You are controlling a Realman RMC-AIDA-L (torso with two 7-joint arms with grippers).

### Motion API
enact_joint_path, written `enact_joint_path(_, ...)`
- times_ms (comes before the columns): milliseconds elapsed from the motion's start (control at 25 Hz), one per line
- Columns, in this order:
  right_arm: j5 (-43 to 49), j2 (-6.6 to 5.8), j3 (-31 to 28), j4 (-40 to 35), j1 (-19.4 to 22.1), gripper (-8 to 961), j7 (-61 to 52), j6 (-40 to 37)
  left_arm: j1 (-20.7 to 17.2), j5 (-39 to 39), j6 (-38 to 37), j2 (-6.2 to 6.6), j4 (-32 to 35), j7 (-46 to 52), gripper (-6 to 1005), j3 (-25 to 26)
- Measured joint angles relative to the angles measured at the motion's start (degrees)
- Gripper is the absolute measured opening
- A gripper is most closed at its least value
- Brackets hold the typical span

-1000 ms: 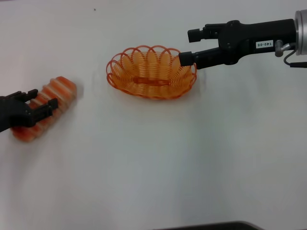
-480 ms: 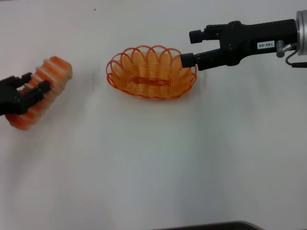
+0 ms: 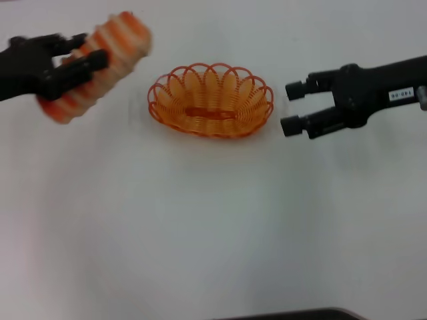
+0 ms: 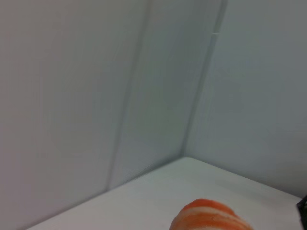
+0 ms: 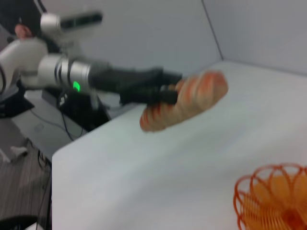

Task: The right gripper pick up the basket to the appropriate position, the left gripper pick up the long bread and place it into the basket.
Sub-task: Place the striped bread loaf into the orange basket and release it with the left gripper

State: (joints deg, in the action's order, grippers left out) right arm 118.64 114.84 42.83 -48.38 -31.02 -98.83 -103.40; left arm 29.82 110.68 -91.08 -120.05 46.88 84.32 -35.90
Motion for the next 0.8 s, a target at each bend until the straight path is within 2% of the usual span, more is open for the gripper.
enact_joint_path(240, 3.2, -0.06, -0.3, 0.1, 0.7, 958, 0.3, -0.4, 8.9, 1.8, 5.7, 0.04, -3.0, 1.6, 410, -10.6)
enact_joint_path(520, 3.3, 0.25, -0.3, 0.1, 1.6, 958, 0.6, -0.4, 15.4, 4.2, 15.3, -0.81, -7.3, 1.9, 372, -20.9)
enact_joint_path(680, 3.3, 0.6, -0.1, 0.0, 1.6, 958, 0.6, -0.7, 17.2, 6.6, 18.9, -1.31, -9.7, 2.5, 337, -22.5)
enact_joint_path(800, 3.3, 0.89, -0.1, 0.0, 1.5, 958, 0.7, -0.8, 16.9, 6.7, 21.9, -2.54, -9.1, 3.2, 289, -22.5)
